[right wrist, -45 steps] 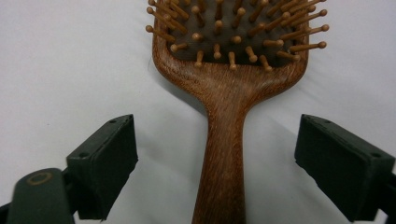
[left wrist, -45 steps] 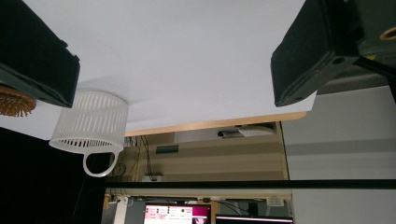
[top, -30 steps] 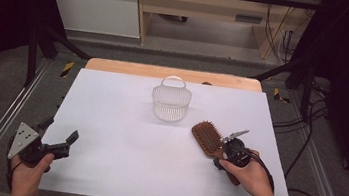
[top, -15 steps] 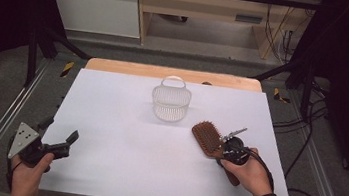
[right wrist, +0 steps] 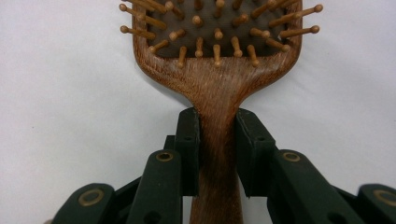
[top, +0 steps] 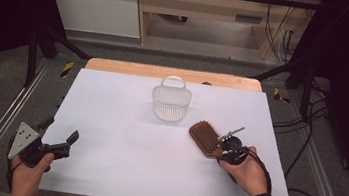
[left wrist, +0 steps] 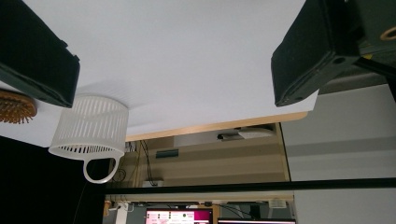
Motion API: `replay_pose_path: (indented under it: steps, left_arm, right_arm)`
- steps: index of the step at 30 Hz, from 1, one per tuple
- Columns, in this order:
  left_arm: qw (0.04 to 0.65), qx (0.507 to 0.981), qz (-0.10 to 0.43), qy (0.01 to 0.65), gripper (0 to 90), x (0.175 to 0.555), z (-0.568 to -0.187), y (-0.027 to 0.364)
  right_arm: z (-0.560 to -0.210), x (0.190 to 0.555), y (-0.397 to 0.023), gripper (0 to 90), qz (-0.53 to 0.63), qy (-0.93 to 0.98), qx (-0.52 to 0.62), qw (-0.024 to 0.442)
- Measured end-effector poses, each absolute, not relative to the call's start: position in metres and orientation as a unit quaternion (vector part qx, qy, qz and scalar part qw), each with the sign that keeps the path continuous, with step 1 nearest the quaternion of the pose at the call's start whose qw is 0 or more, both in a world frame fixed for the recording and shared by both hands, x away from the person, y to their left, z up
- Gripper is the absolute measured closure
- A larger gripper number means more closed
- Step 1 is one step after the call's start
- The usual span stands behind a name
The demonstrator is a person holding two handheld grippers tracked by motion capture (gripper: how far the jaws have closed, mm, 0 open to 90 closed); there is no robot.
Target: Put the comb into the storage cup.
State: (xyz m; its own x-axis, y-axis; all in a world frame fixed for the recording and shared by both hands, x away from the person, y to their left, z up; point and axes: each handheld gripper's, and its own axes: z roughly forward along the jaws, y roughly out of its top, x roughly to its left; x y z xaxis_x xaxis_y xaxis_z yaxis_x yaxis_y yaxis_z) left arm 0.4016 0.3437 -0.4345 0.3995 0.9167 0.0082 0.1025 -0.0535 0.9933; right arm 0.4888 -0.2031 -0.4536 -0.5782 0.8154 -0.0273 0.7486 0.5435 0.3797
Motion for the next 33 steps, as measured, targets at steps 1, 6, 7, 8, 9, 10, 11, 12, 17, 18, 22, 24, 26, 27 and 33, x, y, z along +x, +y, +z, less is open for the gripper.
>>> replay_pose_path:
  steps: [1,6,7,8,9,10,11,12,17,18,22,24,26,27,33]
  left_arm:
    - [0.555,0.626,0.367,0.407,1.4,0.402,-0.435,0.344]
    - [0.555,0.624,0.367,0.409,1.4,0.401,-0.434,0.346]
    - [0.555,0.624,0.367,0.409,1.4,0.401,-0.434,0.346]
    - [0.556,0.624,0.367,0.409,1.4,0.401,-0.434,0.346]
    - [0.556,0.624,0.366,0.409,1.4,0.401,-0.434,0.345]
    - [0.556,0.624,0.366,0.409,1.4,0.401,-0.434,0.345]
    - [0.557,0.625,0.366,0.406,1.4,0.4,-0.434,0.344]
    - [0.557,0.625,0.366,0.406,1.4,0.4,-0.434,0.344]
    - [0.558,0.625,0.364,0.406,1.4,0.399,-0.431,0.338]
    - [0.557,0.627,0.364,0.406,1.4,0.399,-0.431,0.336]
    - [0.56,0.631,0.359,0.399,1.3,0.398,-0.428,0.33]
    - [0.563,0.634,0.353,0.395,1.3,0.399,-0.423,0.326]
    - [0.566,0.633,0.353,0.394,1.4,0.399,-0.421,0.324]
    - [0.57,0.634,0.349,0.389,1.5,0.399,-0.416,0.32]
    - [0.581,0.64,0.337,0.372,1.8,0.401,-0.404,0.303]
  right_arm:
    - [-0.454,0.489,-0.203,72.6,0.166,0.873,0.448,0.101]
    - [-0.454,0.485,-0.206,72.9,0.183,0.869,0.448,0.104]
    - [-0.454,0.485,-0.208,72.9,0.188,0.868,0.448,0.105]
    - [-0.454,0.484,-0.209,72.9,0.194,0.867,0.448,0.105]
    - [-0.454,0.484,-0.21,72.9,0.198,0.866,0.447,0.109]
    - [-0.454,0.483,-0.211,72.9,0.202,0.865,0.444,0.114]
    - [-0.454,0.482,-0.212,72.9,0.207,0.864,0.445,0.117]
    - [-0.454,0.482,-0.212,72.9,0.207,0.864,0.445,0.117]
    - [-0.439,0.473,-0.219,72.9,0.274,0.844,0.439,0.142]
    - [-0.439,0.473,-0.219,72.9,0.274,0.844,0.439,0.142]
    - [-0.426,0.467,-0.219,72.9,0.323,0.827,0.429,0.167]
    - [-0.422,0.465,-0.217,72.9,0.34,0.818,0.427,0.179]
    - [-0.418,0.462,-0.216,72.9,0.357,0.813,0.421,0.188]
    - [-0.416,0.461,-0.215,72.9,0.364,0.81,0.42,0.188]
    - [-0.411,0.458,-0.211,72.9,0.398,0.796,0.408,0.204]
